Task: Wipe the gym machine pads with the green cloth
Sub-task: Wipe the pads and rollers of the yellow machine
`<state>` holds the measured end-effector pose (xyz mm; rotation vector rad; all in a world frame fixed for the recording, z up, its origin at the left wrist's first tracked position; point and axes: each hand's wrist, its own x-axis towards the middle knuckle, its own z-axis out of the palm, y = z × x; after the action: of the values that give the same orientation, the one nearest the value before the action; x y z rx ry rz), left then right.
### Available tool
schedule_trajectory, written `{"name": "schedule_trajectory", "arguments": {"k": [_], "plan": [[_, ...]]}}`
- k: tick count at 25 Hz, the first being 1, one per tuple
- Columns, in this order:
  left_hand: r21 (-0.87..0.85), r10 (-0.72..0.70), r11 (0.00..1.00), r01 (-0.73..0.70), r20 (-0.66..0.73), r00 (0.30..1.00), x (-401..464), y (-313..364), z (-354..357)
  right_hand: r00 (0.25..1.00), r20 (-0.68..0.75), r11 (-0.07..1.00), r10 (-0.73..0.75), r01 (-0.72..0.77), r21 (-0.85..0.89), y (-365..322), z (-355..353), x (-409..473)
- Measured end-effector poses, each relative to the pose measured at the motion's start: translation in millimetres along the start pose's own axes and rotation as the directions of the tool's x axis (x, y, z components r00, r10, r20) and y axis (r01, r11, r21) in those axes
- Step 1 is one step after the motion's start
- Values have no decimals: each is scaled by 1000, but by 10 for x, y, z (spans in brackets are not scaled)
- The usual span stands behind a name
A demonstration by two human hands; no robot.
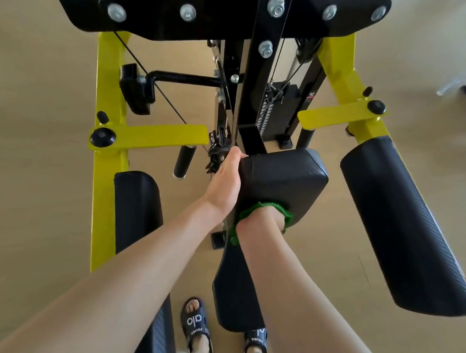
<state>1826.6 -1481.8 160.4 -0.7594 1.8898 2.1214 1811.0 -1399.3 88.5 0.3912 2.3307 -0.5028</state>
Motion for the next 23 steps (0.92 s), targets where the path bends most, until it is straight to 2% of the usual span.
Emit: {"name": "schedule_trajectory", "arguments": {"k": [1,2,3,4,5,6,7,8,9,11,12,14,15,17,18,19,21,22,23], "plan": [[1,4,1000,-4,37,999,-13,17,-16,994,-75,943,78,-49,328,-10,18,59],[-11,13,1000,-12,74,997,-27,46,-32,968,-14,640,252,-156,752,-35,-61,99],[-27,25,999,-23,101,995,-36,52,-39,931,149,137,334,-204,969,-92,-122,94],[-47,21,999,-16,110,994,-32,51,-49,928,118,-128,353,-77,989,-128,-157,-6],[-62,8,998,-1,113,994,-35,53,-62,870,-47,-103,490,111,989,-152,-177,-181],[-69,-3,998,11,119,993,-42,63,-71,768,-228,60,598,241,969,-223,-195,-362],[-72,-13,997,22,124,992,-34,57,-87,692,-470,273,547,383,882,-296,-194,-526],[-80,-27,996,37,126,992,-35,49,-113,604,-690,476,398,507,718,-293,-167,-656],[-93,-42,994,55,135,990,-23,36,-152,518,-822,601,236,587,542,-266,-94,-705],[-133,-77,986,100,166,983,9,12,-220,365,-930,726,-32,649,230,-167,39,-656],[-163,-89,980,119,180,980,34,-16,-251,266,-950,765,-161,642,50,-97,61,-600],[-218,-99,965,145,209,973,55,-43,-301,46,-891,734,-451,587,-341,29,-2,-489],[-232,-100,961,149,211,972,82,-49,-321,-56,-803,667,-593,524,-529,82,-52,-426],[-286,-89,948,143,197,976,113,-74,-359,-197,-550,443,-812,405,-800,213,-188,-351],[-315,-84,939,138,178,980,130,-76,-379,-243,-411,314,-879,355,-880,235,-297,-337],[-342,-84,930,135,160,984,141,-90,-394,-264,-288,192,-921,338,-922,222,-419,-333],[-402,-93,905,138,129,987,138,-94,-392,-234,-138,30,-962,412,-911,95,-637,-327],[-427,-107,893,146,115,988,124,-96,-377,-188,-124,19,-974,480,-877,17,-690,-362],[-440,-116,886,148,99,988,130,-110,-360,-135,-148,51,-980,543,-838,-56,-706,-400]]}}
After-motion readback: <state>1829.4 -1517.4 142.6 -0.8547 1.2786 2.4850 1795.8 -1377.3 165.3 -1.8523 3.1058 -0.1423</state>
